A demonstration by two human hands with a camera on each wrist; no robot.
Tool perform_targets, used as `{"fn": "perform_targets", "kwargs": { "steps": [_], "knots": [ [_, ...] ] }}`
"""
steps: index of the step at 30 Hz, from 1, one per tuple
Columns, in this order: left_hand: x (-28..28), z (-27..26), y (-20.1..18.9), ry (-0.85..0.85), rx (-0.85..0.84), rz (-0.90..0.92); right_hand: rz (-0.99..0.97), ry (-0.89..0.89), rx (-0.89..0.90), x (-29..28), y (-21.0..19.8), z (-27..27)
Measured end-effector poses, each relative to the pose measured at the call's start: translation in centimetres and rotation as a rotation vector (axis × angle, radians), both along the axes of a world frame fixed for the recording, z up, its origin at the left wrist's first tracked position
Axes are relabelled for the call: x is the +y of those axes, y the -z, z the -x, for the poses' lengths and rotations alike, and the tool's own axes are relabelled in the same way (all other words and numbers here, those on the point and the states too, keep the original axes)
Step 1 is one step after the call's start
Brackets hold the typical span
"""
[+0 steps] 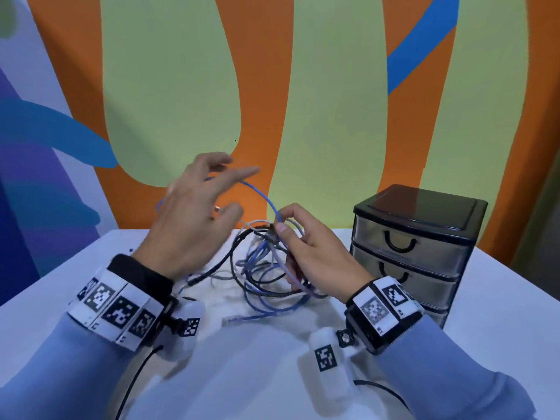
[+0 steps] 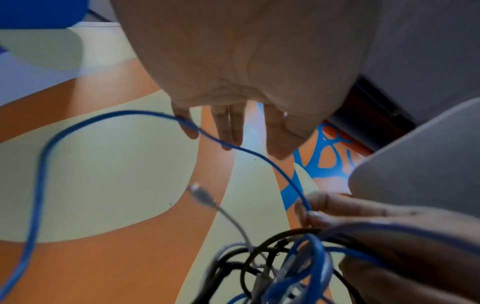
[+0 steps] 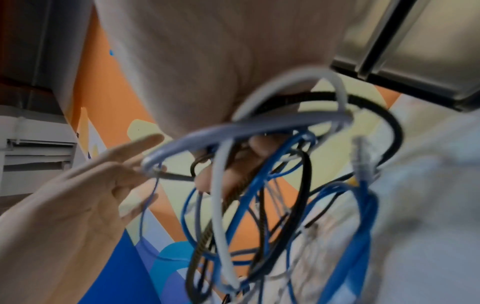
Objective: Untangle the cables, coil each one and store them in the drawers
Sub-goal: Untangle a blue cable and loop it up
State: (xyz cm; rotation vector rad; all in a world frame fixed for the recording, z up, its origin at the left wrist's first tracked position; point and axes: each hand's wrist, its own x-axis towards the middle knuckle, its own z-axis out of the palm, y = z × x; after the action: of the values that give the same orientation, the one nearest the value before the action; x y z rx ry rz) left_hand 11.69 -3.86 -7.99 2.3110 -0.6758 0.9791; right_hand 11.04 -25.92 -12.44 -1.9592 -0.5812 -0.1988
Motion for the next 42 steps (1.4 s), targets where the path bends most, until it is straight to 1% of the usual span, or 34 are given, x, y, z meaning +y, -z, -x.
{"fn": "perform_targets", "kwargs": {
  "steps": [3,5,6,8,12,17,20,22,24,27,32,36,40,42],
  "knots": [
    [-1.0,0.1,0.8,0.056,-0.011,-0.228,0.039,0.011,-0.066,0.1,0.1,0.1],
    [-1.1,-0.1,1.1,0.050,-0.018,-0.317,0.022,0.014,-0.115,0.2,0.0,0.2],
    [-1.0,-0.2,1.1,0.044,-0.035,-0.329,0.005,0.009,-0.130,0.2,0.0,0.2],
    [-0.8,-0.4,1.0,0.071,-0.057,-0.280,-0.032,0.008,-0.141,0.3,0.0,0.2],
    [-1.2,-0.2,1.2,0.116,-0.076,-0.132,-0.094,0.058,-0.118,0.4,0.2,-0.2],
    [-2.3,0.8,0.6,0.152,-0.156,0.219,-0.034,0.010,-0.044,0.8,0.4,-0.1],
    [-2.5,1.2,0.6,0.136,-0.203,0.374,0.006,-0.005,-0.005,0.8,0.1,0.2],
    [-2.6,1.4,0.6,0.118,-0.238,0.482,0.051,-0.014,-0.009,0.8,-0.2,0.6],
    [-2.5,1.6,0.3,0.119,-0.269,0.567,0.077,0.007,-0.061,1.0,-0.5,1.0],
    [-2.3,1.6,0.0,0.167,-0.249,0.592,0.083,0.064,-0.114,1.4,-0.5,1.0],
    [-2.8,2.0,0.4,0.240,-0.204,0.493,-0.004,0.153,-0.016,1.2,0.1,-0.1],
    [-3.3,2.7,0.5,0.251,-0.268,0.473,0.106,0.245,-0.110,0.7,0.3,-0.6],
    [-3.3,3.0,0.1,0.240,-0.343,0.591,0.218,0.292,-0.165,0.4,0.0,-0.4],
    [-3.1,2.7,0.0,0.215,-0.316,0.610,0.258,0.364,-0.238,0.2,-0.2,-0.1]
  ]
}}
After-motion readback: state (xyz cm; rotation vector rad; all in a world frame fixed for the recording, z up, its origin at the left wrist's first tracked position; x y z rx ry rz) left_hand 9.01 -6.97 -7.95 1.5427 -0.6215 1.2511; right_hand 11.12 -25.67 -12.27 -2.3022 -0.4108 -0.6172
